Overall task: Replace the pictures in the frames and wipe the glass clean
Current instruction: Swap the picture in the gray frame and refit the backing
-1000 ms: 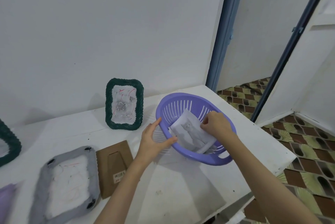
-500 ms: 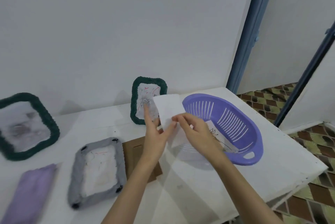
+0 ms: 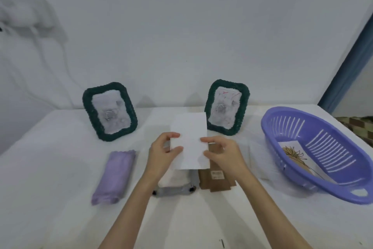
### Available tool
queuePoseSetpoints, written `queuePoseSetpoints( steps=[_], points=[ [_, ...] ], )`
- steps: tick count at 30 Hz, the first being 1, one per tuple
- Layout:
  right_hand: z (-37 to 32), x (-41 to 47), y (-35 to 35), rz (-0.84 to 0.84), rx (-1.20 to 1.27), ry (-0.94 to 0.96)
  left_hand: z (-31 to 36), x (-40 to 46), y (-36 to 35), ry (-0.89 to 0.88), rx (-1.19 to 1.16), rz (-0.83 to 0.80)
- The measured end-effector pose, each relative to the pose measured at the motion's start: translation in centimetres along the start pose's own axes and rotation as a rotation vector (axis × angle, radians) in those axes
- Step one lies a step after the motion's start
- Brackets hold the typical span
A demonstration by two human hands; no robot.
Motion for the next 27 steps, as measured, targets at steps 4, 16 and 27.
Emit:
queuePoseSetpoints(
  steps=[4, 16, 27],
  points=[
    [1.0, 0.0, -3.0, -0.079, 0.007, -0.022, -2.3, -0.5, 2.6, 0.084, 0.038, -0.036],
    [4.3, -0.6, -6.4, -0.217, -0.189, -0.11, -6.6, -1.2, 5.1, 0.12, 0.384, -0.205],
    [5.2, -0.8, -7.1, -0.222, -0.358, -0.128, -7.8, -1.6, 5.6, 0.189, 0.496, -0.257]
  ],
)
Point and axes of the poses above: each hand's wrist, its own x-axis towards the middle knuckle, its own y-axis out of the back of the hand, z = x × y, the point moved 7 cm from there along x, towards the middle knuckle, and after that the axes turned 2 degrees about y, right-handed, at the moved point
